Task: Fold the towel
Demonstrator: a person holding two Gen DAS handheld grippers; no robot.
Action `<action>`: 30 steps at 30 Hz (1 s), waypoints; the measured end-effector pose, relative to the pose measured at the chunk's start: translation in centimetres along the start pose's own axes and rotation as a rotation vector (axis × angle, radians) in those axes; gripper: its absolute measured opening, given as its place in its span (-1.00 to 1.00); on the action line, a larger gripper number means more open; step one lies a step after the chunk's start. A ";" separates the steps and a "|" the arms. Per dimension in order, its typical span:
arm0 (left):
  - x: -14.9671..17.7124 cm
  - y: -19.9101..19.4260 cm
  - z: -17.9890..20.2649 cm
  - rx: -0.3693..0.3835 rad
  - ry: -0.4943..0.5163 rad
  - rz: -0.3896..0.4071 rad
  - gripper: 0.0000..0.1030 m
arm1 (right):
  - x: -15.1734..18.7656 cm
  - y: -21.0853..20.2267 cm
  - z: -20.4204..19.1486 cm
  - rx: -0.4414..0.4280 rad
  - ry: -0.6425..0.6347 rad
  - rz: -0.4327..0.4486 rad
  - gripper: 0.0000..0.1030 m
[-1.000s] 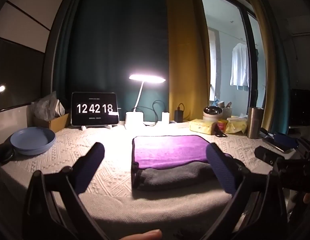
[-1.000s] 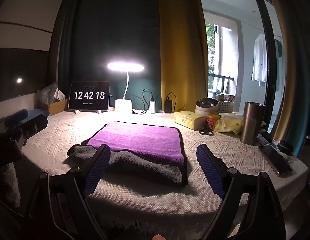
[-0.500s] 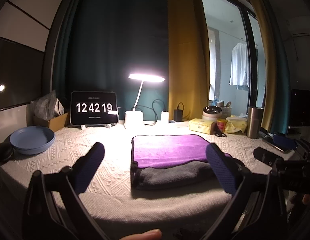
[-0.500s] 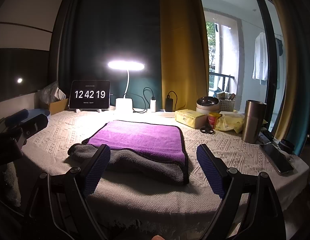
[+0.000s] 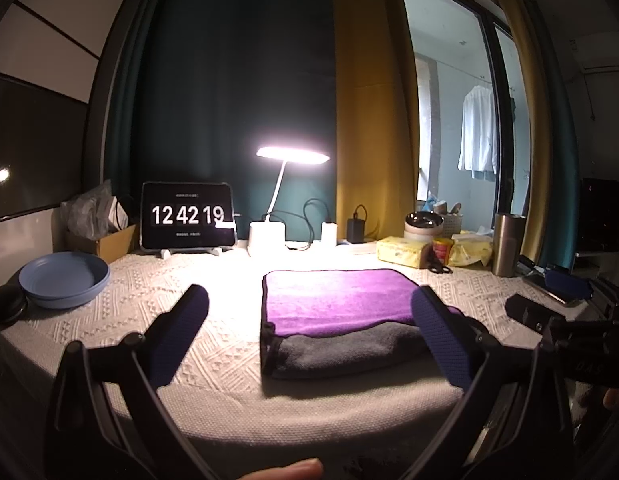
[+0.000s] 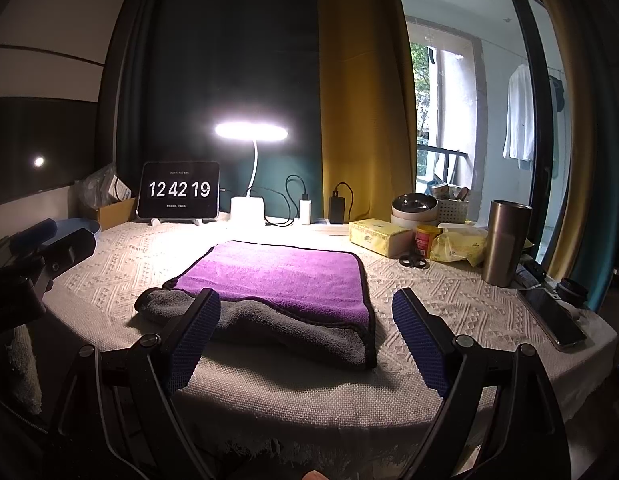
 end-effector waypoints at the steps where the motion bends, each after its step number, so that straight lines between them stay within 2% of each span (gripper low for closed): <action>1: 0.0 0.0 0.0 0.001 0.000 0.000 0.98 | 0.0 0.0 0.0 0.001 0.000 0.000 0.75; 30: -0.4 0.4 0.4 0.027 0.006 -0.007 0.98 | 0.2 0.1 0.1 0.000 0.009 -0.007 0.75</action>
Point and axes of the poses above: each gripper's, at about its wrist camera, not at the fingertips, and y roughly the way its jaws point, z to its right, x to its underside, the point moved 5 cm from there along y, roughly the way its jaws point, and after that the axes turned 15 degrees about y, right-handed, at the moved point
